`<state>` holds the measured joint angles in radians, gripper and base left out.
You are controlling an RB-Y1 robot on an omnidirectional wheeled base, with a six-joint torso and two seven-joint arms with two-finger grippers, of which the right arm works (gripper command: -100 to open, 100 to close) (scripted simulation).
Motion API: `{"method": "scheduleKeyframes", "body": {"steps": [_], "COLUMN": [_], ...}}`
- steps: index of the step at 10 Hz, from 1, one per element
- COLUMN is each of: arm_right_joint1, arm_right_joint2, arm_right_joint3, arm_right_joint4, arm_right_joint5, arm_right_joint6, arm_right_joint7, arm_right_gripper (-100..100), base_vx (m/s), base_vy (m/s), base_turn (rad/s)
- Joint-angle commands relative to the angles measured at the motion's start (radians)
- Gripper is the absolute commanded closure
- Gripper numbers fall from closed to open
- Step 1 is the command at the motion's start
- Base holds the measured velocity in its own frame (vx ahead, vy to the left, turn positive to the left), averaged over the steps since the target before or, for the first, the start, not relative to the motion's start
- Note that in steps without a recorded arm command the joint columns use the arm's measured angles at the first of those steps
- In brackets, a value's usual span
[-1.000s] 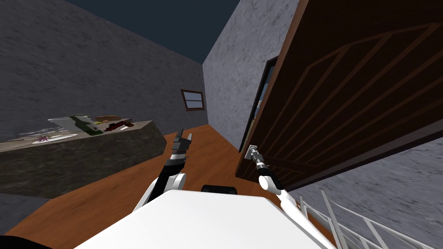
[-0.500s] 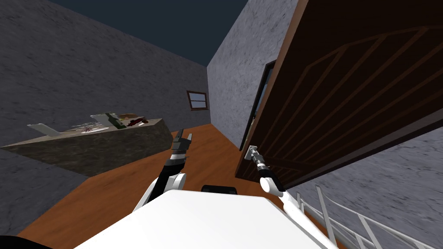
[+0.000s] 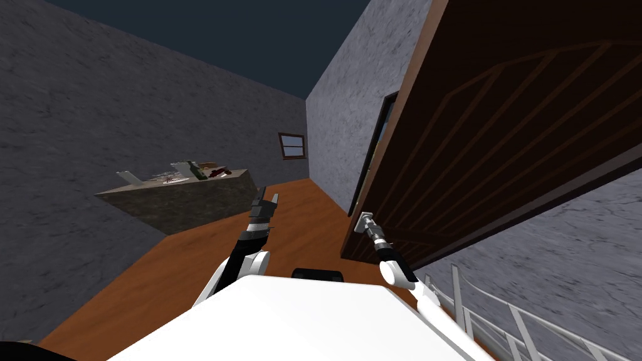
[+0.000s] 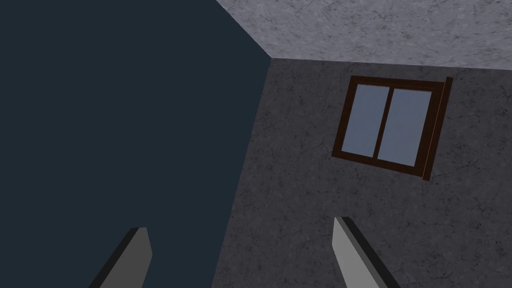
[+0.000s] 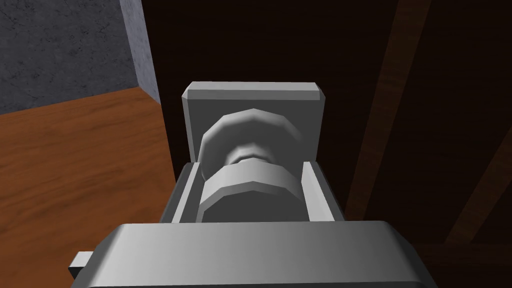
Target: Pull the door open
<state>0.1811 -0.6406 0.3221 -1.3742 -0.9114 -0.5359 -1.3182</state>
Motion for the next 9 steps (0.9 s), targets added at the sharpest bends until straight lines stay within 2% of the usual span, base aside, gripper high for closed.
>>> {"method": "scheduleKeyframes", "body": {"steps": [1,4,5,6,7,9], "arm_right_joint1": [0.011,0.022,0.019,0.032,0.035,0.049], "arm_right_joint2": [-0.016,-0.041,-0.036,-0.059,-0.065,-0.096], "arm_right_joint3": [0.016,0.037,0.033,0.045,0.047,0.059], "arm_right_joint4": [-0.013,-0.022,-0.02,-0.013,-0.011,-0.003], "arm_right_joint5": [0.003,0.007,0.006,0.009,0.009,0.012], "arm_right_joint6": [-0.011,-0.028,-0.023,-0.046,-0.052,-0.082], "arm_right_joint7": [-0.015,-0.038,-0.032,-0.059,-0.066,-0.099], "arm_right_gripper": [100,100,100,100,100,100], "base_vx": [-0.181,-0.178,-0.082,-0.118,-0.183,-0.16], "base_vy": [-0.078,-0.072,-0.014,-0.041,-0.059,-0.027], "base_turn": [0.121,0.102,0.022,0.186,0.161,0.151]}}
